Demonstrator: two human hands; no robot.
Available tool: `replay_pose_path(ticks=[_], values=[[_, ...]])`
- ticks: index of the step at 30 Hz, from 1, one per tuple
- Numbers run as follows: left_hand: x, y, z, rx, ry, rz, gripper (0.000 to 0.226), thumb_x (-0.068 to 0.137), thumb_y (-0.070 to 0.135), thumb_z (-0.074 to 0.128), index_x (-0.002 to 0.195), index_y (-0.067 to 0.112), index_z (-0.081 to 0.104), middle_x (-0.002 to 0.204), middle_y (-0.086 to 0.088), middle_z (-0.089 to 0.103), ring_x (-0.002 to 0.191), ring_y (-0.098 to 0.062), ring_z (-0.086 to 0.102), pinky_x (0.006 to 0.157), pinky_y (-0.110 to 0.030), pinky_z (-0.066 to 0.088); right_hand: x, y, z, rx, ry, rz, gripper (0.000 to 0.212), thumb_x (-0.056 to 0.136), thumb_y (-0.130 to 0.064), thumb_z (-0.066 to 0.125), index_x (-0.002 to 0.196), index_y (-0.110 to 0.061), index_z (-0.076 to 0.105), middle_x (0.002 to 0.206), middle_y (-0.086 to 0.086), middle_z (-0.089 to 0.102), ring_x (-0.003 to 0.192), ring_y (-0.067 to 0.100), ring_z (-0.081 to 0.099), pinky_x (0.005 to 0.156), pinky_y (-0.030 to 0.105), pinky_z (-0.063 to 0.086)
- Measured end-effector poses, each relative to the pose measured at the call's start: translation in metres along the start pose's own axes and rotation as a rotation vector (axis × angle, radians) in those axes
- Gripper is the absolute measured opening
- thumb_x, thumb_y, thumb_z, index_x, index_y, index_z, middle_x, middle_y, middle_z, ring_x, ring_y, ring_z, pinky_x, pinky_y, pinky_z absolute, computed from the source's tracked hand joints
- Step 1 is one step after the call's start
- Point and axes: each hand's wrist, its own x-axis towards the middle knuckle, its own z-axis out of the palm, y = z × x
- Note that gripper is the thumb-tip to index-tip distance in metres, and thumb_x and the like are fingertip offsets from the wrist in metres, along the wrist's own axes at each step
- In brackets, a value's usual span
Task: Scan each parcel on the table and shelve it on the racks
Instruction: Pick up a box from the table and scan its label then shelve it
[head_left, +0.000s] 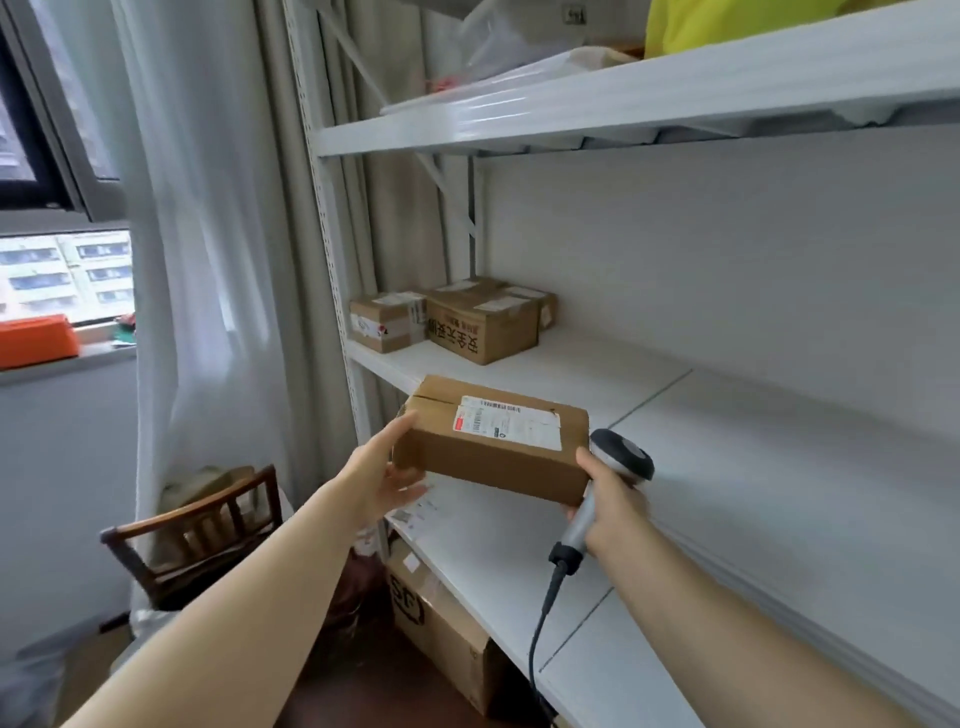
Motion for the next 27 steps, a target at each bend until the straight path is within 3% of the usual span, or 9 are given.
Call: replay_pose_path(ticks=[3,9,11,13,15,18,21,23,27], values=[[0.039,0.021,0.01,-0.018,0.024,0.008,0.065,0.071,0.048,0.079,0.114,0.008,0.053,0.1,-0.017,0.061,0.083,-0.029,0.062,0.082,-0.042,0.057,0.028,0.0,0.049,0.014,-0.005,0.043,0.053,0.068,-0.03,0.084,0.113,-0.011,0.061,0.108,0.007,0.066,0.097,0.028,0.064,0.067,0.034,0.053],[0.111,0.035,0.037,0.035,0.011,-0.067,0.086,0.065,0.051,0.083,0.13,0.01,0.045,0.116,-0.015,0.059,0.092,-0.027,0.065,0.06,-0.036,0.058,0.066,0.012,0.116,0.015,-0.028,0.055,0.046,0.067,-0.028,0.083,0.105,-0.011,0.062,0.103,0.008,0.068,0.088,0.026,0.066,0.066,0.031,0.052],[0.135,0.041,0.042,0.015,0.042,-0.079,0.077,0.071,0.039,0.083,0.13,0.009,0.043,0.111,-0.017,0.06,0.086,-0.028,0.065,0.058,-0.037,0.058,0.08,0.012,0.133,-0.026,-0.009,0.026,0.035,0.069,-0.024,0.083,0.094,-0.011,0.063,0.104,0.009,0.07,0.089,0.028,0.067,0.076,0.038,0.056],[0.159,0.05,0.043,-0.015,0.077,-0.094,0.067,0.076,0.029,0.081,0.125,0.008,0.041,0.106,-0.018,0.059,0.08,-0.028,0.065,0.06,-0.038,0.06,0.092,0.007,0.149,-0.032,-0.018,0.024,0.026,0.078,-0.02,0.077,0.095,-0.01,0.061,0.108,0.007,0.066,0.095,0.028,0.064,0.067,0.038,0.054],[0.184,0.063,0.039,-0.006,0.085,-0.104,0.063,0.076,0.027,0.08,0.122,0.008,0.042,0.111,-0.02,0.057,0.087,-0.031,0.066,0.054,-0.035,0.059,0.103,0.0,0.16,-0.085,-0.019,0.038,0.03,0.082,-0.022,0.075,0.102,-0.009,0.058,0.101,0.008,0.063,0.091,0.028,0.06,0.062,0.034,0.051],[0.219,0.083,0.03,0.078,0.097,-0.113,0.055,0.079,0.03,0.078,0.117,0.009,0.045,0.115,-0.018,0.055,0.096,-0.032,0.066,0.045,-0.029,0.056,0.124,-0.003,0.172,-0.272,0.02,0.049,0.037,0.077,-0.027,0.081,0.101,-0.005,0.063,0.076,0.006,0.06,0.081,0.024,0.059,0.081,0.035,0.051],[0.249,0.1,0.022,0.16,0.102,-0.117,0.054,0.082,0.032,0.076,0.119,0.01,0.044,0.116,-0.015,0.052,0.084,-0.028,0.064,0.053,-0.031,0.059,0.137,-0.001,0.188,-0.315,0.019,0.037,0.028,0.074,-0.026,0.083,0.085,-0.009,0.065,0.073,0.006,0.065,0.066,0.019,0.06,0.065,0.029,0.047],[0.266,0.108,0.018,0.202,0.094,-0.124,0.051,0.083,0.033,0.074,0.118,0.01,0.045,0.116,-0.014,0.051,0.083,-0.027,0.062,0.051,-0.031,0.058,0.141,-0.001,0.198,-0.345,0.015,0.021,0.028,0.073,-0.026,0.084,0.087,-0.009,0.066,0.074,0.007,0.067,0.061,0.016,0.06,0.057,0.026,0.044],[0.295,0.116,0.011,0.269,0.084,-0.134,0.041,0.088,0.036,0.068,0.113,0.012,0.046,0.113,-0.013,0.056,0.092,-0.03,0.064,0.043,-0.028,0.05,0.146,0.003,0.212,-0.399,0.03,-0.007,0.033,0.072,-0.023,0.085,0.094,-0.006,0.067,0.074,0.007,0.068,0.058,0.015,0.058,0.056,0.025,0.044]])
